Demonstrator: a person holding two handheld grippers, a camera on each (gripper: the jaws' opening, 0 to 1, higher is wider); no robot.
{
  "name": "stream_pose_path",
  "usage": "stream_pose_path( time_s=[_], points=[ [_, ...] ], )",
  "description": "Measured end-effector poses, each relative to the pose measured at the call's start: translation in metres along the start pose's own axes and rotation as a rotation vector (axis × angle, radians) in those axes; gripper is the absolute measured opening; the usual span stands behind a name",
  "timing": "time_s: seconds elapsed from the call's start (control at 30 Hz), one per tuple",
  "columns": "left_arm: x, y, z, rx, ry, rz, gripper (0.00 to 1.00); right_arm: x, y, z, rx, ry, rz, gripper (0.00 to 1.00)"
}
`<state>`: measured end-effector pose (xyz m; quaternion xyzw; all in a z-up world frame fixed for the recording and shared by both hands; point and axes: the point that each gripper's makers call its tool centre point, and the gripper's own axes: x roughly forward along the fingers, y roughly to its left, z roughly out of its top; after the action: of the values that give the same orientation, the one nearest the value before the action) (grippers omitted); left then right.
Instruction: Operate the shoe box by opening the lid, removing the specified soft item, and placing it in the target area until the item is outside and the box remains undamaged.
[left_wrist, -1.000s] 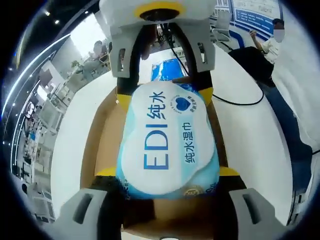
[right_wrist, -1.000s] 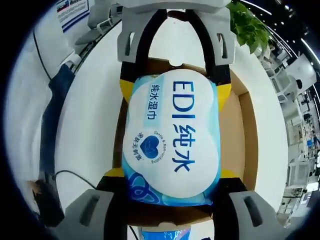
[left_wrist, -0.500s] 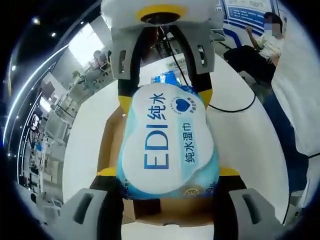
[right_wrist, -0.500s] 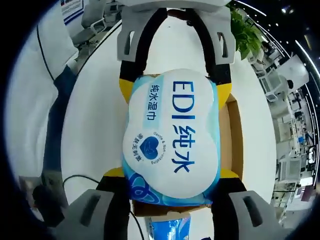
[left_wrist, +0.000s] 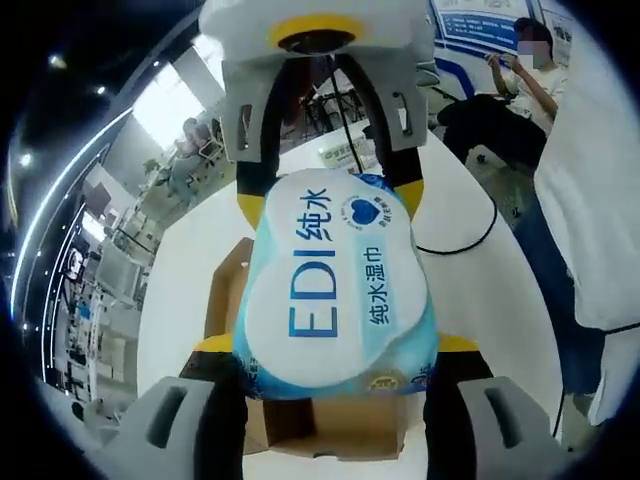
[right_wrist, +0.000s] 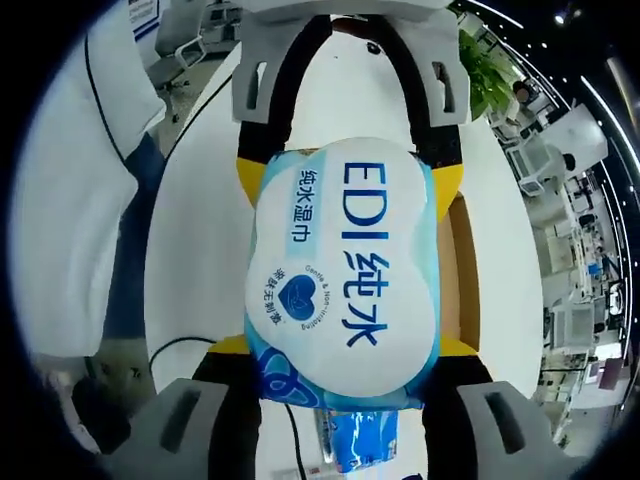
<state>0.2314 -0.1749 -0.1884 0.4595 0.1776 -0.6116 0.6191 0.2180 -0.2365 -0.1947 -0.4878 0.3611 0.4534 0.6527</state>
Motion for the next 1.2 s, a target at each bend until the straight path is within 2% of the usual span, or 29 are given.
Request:
stream_pose_path(
  time_s=[0.1,0.37,0.73,0.93,1.2],
  points=[
    [0.001,-0.009,0.012,-0.002,0.005,0.003,0.71,-0.007,0.010,-0.008,-0.001,-0.005,0.003,0.63],
    [0.020,-0.040,0.045,-0.014,0.018,-0.017,0.71,-0.016,0.043,-0.042,0.007,-0.022,0.031,0.63],
    [0.047,-0.066,0.073,-0.031,0.013,-0.049,0.72,-0.018,0.072,-0.080,0.025,-0.026,0.072,0.63],
    [0.054,-0.077,0.069,-0.048,0.023,-0.068,0.72,-0.008,0.083,-0.082,0.030,-0.039,0.102,0.63],
    [0.056,-0.093,0.042,-0.079,0.058,-0.095,0.72,0.016,0.096,-0.066,0.031,-0.064,0.144,0.62]
  ],
)
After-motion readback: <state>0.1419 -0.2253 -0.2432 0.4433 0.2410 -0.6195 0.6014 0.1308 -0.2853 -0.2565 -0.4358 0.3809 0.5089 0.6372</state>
